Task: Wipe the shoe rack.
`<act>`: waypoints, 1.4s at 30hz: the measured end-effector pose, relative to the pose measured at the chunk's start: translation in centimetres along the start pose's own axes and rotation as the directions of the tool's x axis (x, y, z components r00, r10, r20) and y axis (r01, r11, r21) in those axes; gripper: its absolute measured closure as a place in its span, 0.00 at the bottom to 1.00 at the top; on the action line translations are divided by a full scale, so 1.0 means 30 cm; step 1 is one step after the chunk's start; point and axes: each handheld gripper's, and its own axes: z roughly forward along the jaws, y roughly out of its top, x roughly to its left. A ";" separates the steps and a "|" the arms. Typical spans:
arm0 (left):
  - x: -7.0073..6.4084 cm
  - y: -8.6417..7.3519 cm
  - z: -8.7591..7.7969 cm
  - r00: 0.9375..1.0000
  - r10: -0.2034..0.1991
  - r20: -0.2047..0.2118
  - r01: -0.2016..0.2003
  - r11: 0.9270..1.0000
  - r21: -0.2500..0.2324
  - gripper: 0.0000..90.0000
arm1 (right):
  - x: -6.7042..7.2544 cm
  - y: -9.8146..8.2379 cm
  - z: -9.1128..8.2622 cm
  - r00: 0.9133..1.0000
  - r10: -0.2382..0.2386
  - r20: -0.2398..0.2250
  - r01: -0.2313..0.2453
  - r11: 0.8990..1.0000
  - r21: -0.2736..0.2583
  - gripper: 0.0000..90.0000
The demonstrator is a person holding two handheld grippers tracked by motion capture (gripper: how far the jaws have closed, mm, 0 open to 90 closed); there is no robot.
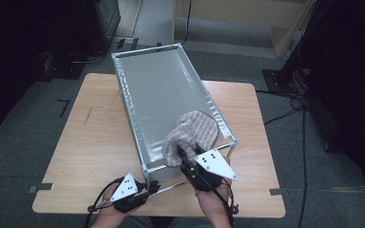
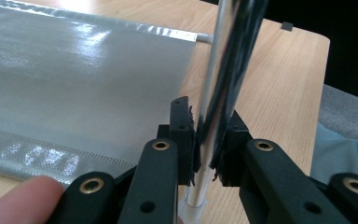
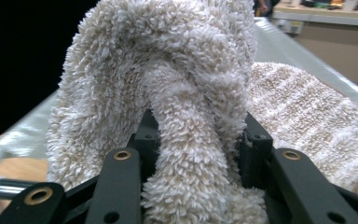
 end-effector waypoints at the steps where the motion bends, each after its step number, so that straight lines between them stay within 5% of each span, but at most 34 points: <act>1: 0.002 0.000 0.000 1.000 -0.014 0.010 0.014 1.000 0.001 0.89 | 0.013 0.000 0.002 1.000 -0.001 -0.015 0.001 1.000 -0.001 0.68; 9: 0.007 0.000 0.003 1.000 -0.015 0.016 0.014 1.000 0.004 0.88 | 0.123 -0.008 0.013 0.992 -0.014 -0.128 0.013 1.000 -0.011 0.68; 12: 0.005 0.000 0.003 1.000 -0.012 0.011 0.012 1.000 0.004 0.88 | 0.130 -0.009 0.015 0.993 -0.034 -0.115 0.032 0.999 -0.018 0.68; 17: 0.003 0.000 0.003 1.000 -0.010 0.009 0.010 1.000 0.008 0.88 | 0.076 -0.005 0.009 0.994 -0.028 -0.103 0.026 1.000 -0.013 0.67; 22: 0.003 0.001 0.003 1.000 -0.007 0.011 0.007 1.000 0.011 0.88 | -0.042 -0.007 -0.005 1.000 0.008 -0.016 -0.008 1.000 -0.020 0.66; 28: 0.002 0.002 0.006 1.000 -0.008 0.012 0.008 1.000 0.010 0.88 | -0.169 -0.015 -0.029 0.993 0.090 0.073 -0.087 0.995 -0.043 0.66; 32: 0.004 0.002 0.007 1.000 -0.013 0.017 0.012 1.000 0.012 0.88 | -0.136 -0.018 -0.027 0.993 0.081 0.091 -0.077 0.996 -0.048 0.66; 42: 0.003 0.001 0.012 1.000 -0.017 0.015 0.017 1.000 0.016 0.88 | 0.028 -0.021 -0.010 0.998 0.047 -0.052 -0.049 0.998 -0.037 0.66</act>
